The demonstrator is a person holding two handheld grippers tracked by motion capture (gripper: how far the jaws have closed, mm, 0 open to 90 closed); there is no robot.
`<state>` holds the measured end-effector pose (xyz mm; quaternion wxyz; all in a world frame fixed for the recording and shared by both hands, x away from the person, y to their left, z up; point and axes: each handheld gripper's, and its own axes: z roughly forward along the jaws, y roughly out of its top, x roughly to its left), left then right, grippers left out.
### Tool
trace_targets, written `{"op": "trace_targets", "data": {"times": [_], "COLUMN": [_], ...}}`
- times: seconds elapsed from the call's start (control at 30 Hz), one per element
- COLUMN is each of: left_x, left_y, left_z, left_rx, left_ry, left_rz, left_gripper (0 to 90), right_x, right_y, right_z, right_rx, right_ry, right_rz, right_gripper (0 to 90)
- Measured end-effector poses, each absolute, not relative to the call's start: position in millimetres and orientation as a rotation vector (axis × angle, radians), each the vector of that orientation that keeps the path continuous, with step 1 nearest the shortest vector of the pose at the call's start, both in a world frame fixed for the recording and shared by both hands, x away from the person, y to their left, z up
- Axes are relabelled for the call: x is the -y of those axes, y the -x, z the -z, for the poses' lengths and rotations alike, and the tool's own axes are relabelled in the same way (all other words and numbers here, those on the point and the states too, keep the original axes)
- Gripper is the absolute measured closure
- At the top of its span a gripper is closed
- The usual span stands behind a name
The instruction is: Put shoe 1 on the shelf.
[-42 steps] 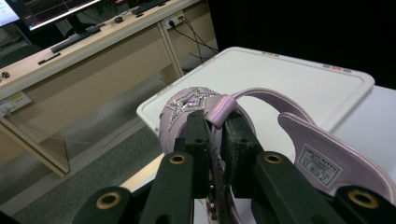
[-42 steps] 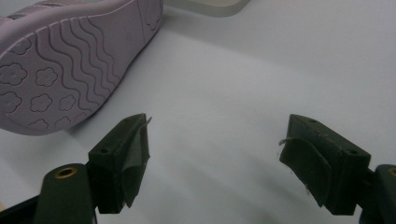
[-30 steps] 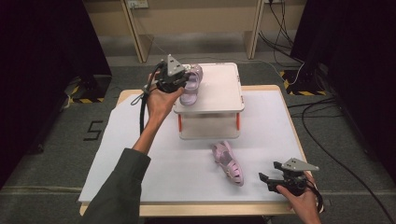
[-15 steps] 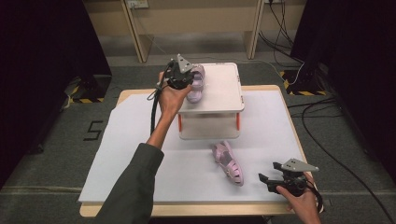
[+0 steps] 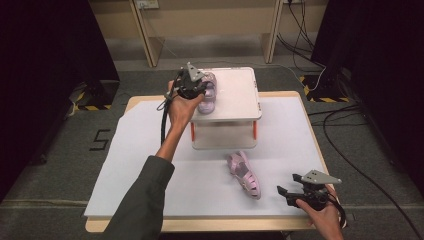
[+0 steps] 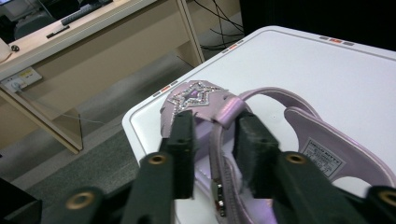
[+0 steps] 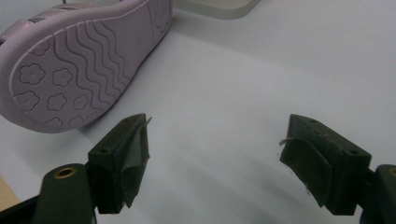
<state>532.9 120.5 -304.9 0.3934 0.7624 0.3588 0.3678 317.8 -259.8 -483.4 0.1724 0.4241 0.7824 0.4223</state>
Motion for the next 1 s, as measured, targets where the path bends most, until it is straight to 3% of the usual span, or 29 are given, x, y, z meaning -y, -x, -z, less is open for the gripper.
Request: {"op": "trace_targets", "data": {"times": [0.07,0.1,0.27,0.53,1.0], "left_x": [-124,-125,-136,-150,-176], "left_y": [-530,-529,-514,-481,-416], "left_z": [302,302,290,280,322], "left_rx": [-0.930,-0.938,-0.950,-0.925,-0.862], "left_ry": [-1.915,-1.898,-1.859,-1.815,-1.789], "left_rz": [-0.926,-0.916,-0.834,-0.729,-0.612], "left_gripper": [54.3,45.1,32.2,22.3,20.8], "right_x": [260,260,261,261,261], "right_y": [-318,-318,-318,-318,-318], "right_z": [483,483,483,483,484], "right_rx": [-2.218,-2.217,-2.212,-2.208,-2.206], "right_ry": [-1.202,-1.202,-1.212,-1.217,-1.212], "right_rz": [-1.198,-1.198,-1.196,-1.194,-1.184], "right_gripper": [22.8,22.9,22.8,22.9,23.0]}}
